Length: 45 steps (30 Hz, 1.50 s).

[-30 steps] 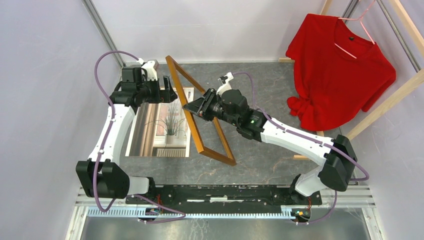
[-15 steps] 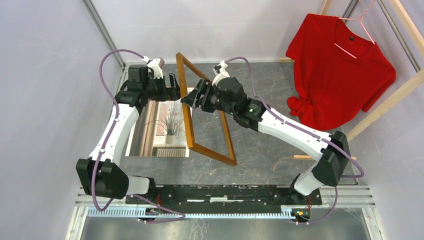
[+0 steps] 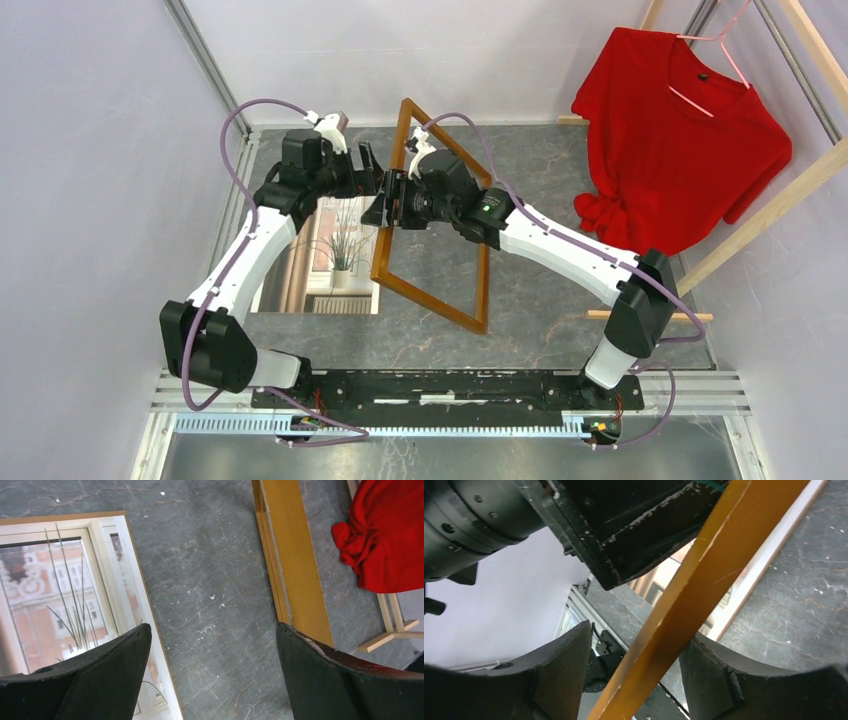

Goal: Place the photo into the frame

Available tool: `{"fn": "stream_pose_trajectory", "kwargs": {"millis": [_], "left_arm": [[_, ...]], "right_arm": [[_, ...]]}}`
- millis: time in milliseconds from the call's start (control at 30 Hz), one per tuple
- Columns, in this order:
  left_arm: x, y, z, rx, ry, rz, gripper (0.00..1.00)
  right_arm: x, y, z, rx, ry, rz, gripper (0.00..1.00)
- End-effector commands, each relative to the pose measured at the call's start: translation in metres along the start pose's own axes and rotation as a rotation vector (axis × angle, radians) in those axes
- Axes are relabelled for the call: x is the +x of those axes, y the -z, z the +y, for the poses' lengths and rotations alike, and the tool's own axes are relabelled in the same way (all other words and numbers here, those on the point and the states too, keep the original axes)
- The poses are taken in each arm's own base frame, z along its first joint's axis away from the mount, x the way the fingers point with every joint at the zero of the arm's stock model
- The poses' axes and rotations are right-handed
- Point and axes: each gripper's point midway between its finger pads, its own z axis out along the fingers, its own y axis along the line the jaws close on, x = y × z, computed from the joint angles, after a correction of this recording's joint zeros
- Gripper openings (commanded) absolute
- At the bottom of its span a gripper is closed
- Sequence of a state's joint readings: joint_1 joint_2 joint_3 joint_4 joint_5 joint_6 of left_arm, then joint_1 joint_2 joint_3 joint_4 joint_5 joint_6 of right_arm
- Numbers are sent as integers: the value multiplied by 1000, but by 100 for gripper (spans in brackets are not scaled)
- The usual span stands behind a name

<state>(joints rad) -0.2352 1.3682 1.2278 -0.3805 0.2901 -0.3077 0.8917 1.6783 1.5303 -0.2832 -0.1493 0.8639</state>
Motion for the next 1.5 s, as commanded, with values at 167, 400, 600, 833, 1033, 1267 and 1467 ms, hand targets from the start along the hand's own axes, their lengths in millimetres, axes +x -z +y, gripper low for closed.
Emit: {"fn": "stream_pose_trajectory", "kwargs": {"millis": [167, 400, 600, 833, 1033, 1267, 1467], "left_arm": [[-2, -5, -41, 133, 17, -42, 100], [-27, 18, -21, 9, -64, -74, 100], [-40, 41, 3, -52, -89, -97, 100], [-33, 54, 2, -50, -94, -121, 100], [-26, 52, -5, -3, -68, -109, 100], [-24, 48, -11, 38, -44, -121, 100], [-28, 44, -21, 75, -22, -145, 100]], "right_arm": [[-28, 15, 29, -136, -2, -96, 31], [-57, 46, 69, -270, -62, -180, 22], [-70, 70, 105, -456, -191, -216, 21], [-70, 90, 137, -644, -324, -147, 22], [-46, 80, 122, -631, -355, -51, 29], [-19, 76, 101, -626, -352, 49, 31], [-9, 72, 87, -602, -346, 82, 45]]}}
